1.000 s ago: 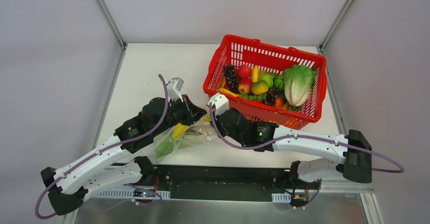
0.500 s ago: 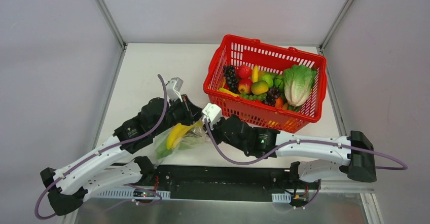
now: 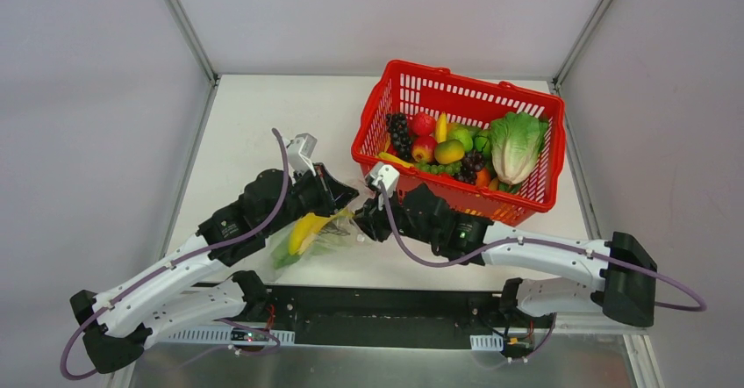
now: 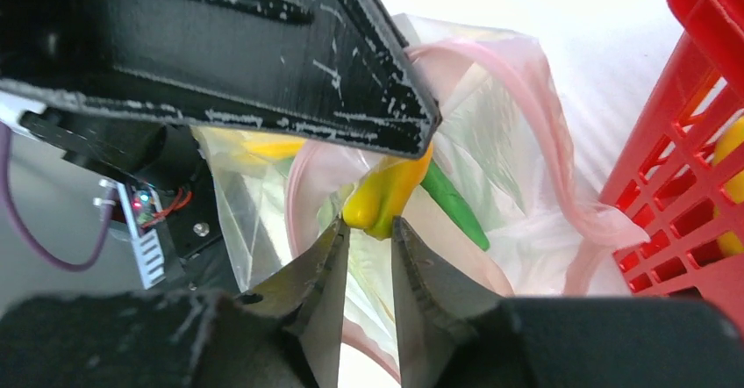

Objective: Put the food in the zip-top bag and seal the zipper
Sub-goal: Adjust the fake fruit in the zipper food storage bag.

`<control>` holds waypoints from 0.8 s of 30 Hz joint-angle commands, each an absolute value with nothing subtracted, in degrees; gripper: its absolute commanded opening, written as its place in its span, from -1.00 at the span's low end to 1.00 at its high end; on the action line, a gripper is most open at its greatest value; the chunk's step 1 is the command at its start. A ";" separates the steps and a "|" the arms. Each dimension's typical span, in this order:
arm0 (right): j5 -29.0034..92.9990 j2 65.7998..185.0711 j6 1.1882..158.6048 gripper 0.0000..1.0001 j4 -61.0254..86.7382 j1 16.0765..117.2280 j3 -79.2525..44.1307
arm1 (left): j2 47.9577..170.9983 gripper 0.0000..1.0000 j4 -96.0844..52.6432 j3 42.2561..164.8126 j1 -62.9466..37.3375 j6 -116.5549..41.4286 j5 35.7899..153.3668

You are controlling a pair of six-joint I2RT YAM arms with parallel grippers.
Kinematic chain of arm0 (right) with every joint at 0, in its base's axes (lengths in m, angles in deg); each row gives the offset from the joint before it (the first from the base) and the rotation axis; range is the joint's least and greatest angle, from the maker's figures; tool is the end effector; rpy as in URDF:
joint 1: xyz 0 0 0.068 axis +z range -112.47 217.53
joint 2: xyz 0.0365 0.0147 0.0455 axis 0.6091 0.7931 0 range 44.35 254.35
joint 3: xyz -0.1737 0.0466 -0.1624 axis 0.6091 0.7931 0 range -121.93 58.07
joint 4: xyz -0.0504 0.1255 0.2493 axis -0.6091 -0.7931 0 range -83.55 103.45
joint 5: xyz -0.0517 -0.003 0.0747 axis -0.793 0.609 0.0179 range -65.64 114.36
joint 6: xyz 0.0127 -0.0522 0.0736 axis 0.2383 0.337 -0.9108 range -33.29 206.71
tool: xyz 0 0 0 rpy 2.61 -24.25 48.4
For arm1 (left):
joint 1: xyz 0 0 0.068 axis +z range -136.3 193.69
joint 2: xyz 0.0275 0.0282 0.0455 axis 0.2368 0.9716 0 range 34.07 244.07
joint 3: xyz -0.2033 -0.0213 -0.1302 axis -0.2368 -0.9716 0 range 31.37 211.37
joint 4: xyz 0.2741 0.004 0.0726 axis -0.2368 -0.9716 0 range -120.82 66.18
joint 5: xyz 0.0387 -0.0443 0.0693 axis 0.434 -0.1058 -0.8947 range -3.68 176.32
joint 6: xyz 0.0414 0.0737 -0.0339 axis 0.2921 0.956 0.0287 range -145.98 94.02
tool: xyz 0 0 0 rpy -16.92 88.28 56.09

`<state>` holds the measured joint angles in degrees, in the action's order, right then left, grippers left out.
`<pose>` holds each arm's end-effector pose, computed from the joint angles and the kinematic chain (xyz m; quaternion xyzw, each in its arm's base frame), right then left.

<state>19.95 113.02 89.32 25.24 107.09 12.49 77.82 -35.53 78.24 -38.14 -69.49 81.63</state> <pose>0.1310 0.3336 0.2494 -0.4354 0.6387 0.3247 0.5449 0.1724 -0.2086 0.3256 0.0284 0.7573 -0.4609 0.4618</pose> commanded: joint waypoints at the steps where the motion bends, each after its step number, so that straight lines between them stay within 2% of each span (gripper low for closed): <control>1: 26.98 114.15 83.72 -0.46 32.36 106.07 11.11 | 76.55 -1.00 -29.50 77.62 -38.69 -71.13 83.50; 12: 35.22 121.78 75.68 -0.45 38.34 103.17 9.23 | 74.94 -1.00 -28.18 76.20 -38.66 -71.69 83.59; 15: 37.94 122.81 73.33 -0.34 40.70 101.65 9.18 | 74.96 -1.00 -27.95 76.23 -38.68 -71.73 83.60; 24: 43.72 126.63 69.27 -0.36 41.73 99.52 8.02 | 74.82 -1.00 -28.21 76.09 -38.66 -71.51 83.21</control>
<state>39.86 125.17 72.76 37.72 100.13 11.18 75.90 -32.86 75.85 -38.01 -70.47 81.26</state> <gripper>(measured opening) 0.330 0.009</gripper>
